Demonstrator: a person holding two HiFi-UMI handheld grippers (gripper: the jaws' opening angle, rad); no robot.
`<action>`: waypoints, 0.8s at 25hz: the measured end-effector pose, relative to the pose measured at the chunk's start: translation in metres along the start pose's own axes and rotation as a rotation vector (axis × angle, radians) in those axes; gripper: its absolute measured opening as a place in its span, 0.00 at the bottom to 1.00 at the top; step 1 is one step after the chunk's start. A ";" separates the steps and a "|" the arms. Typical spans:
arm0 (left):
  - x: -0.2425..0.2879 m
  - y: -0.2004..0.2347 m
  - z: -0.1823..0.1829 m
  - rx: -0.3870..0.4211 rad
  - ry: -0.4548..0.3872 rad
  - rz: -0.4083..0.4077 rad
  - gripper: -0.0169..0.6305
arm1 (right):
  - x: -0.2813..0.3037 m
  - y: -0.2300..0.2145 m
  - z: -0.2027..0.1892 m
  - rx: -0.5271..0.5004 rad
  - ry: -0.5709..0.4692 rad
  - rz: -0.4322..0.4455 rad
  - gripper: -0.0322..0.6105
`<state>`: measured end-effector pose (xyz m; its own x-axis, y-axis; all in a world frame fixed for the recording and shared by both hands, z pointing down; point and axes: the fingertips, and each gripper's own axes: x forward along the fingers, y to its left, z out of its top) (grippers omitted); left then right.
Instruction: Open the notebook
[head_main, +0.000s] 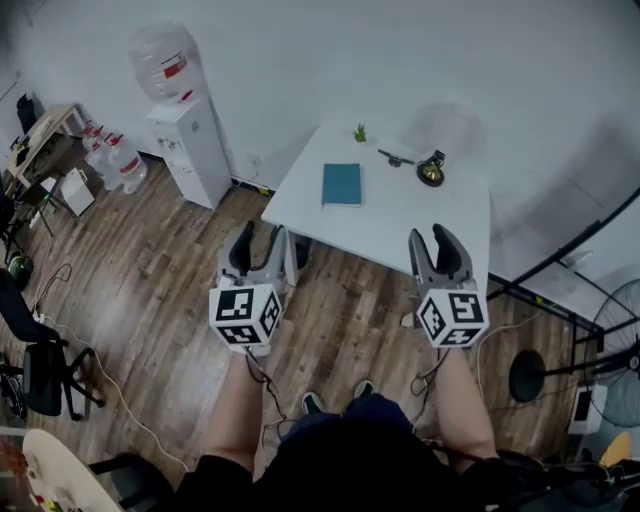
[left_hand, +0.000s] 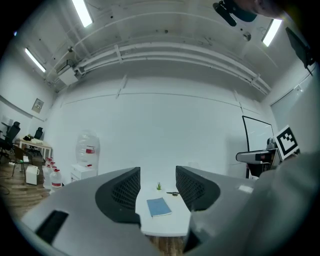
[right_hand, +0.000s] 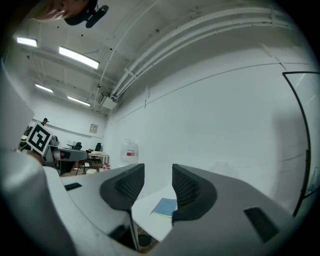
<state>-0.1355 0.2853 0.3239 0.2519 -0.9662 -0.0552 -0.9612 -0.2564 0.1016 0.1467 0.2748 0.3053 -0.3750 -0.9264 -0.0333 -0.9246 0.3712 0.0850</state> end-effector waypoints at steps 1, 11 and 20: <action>0.002 0.001 -0.003 -0.007 0.003 0.001 0.35 | 0.002 -0.001 -0.002 0.004 0.006 0.001 0.33; 0.048 0.021 -0.020 0.020 0.052 0.062 0.35 | 0.067 -0.021 -0.030 0.068 0.012 0.048 0.31; 0.123 0.004 -0.019 0.051 0.080 0.105 0.35 | 0.139 -0.075 -0.043 0.127 -0.006 0.118 0.30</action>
<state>-0.1061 0.1650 0.3368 0.1563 -0.9872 0.0324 -0.9866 -0.1545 0.0522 0.1670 0.1150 0.3368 -0.4818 -0.8755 -0.0362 -0.8748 0.4830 -0.0381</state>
